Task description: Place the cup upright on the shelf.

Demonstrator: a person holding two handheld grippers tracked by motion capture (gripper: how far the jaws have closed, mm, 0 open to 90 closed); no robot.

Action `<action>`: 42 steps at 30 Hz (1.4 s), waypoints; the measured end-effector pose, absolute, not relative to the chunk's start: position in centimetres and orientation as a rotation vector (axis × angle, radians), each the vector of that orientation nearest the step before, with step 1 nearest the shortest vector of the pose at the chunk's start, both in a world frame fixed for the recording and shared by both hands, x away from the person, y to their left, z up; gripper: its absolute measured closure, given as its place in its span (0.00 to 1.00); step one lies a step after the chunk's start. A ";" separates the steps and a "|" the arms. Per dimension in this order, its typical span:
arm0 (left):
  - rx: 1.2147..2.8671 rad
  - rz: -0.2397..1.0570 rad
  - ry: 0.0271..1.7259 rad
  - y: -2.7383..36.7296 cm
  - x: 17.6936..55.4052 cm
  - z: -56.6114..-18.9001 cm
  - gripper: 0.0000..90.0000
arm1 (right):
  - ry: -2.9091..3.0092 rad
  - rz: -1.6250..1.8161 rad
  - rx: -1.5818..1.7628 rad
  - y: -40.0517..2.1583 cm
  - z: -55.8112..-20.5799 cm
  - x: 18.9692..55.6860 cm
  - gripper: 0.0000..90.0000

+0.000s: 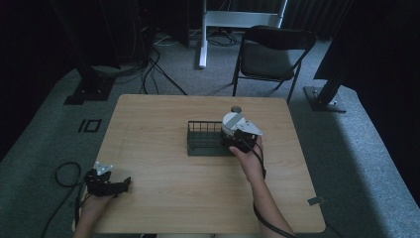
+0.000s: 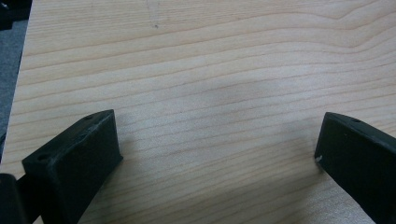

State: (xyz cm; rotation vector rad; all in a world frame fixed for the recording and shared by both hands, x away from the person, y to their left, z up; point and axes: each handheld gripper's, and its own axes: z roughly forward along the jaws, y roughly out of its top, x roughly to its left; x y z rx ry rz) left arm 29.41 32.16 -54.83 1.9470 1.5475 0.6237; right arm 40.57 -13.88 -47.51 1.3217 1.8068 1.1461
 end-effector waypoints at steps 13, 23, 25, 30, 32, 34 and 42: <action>1.947 0.624 1.548 32.2 29.4 -54.8 0.00 | 1.801 1.165 1.308 -14.4 -47.1 39.1 0.13; 1.948 0.624 1.547 32.2 29.4 -54.8 0.00 | 1.794 1.169 1.286 -15.0 -47.0 37.6 0.13; 1.948 0.624 1.547 32.2 29.4 -54.8 0.00 | 1.789 1.180 1.291 -15.2 -47.0 37.2 0.13; 1.947 0.624 1.548 32.2 29.4 -54.8 0.00 | 1.803 1.179 1.283 -15.7 -47.1 36.4 0.13; 1.947 0.624 1.547 32.2 29.4 -54.8 0.00 | 1.810 1.174 1.276 -16.0 -47.3 36.1 0.14; 1.948 0.624 1.548 32.2 29.4 -54.8 0.00 | 1.823 1.199 1.276 -16.4 -47.5 35.7 0.14; 1.948 0.624 1.547 32.2 29.4 -54.8 0.00 | 1.846 1.191 1.270 -17.6 -48.4 34.7 0.14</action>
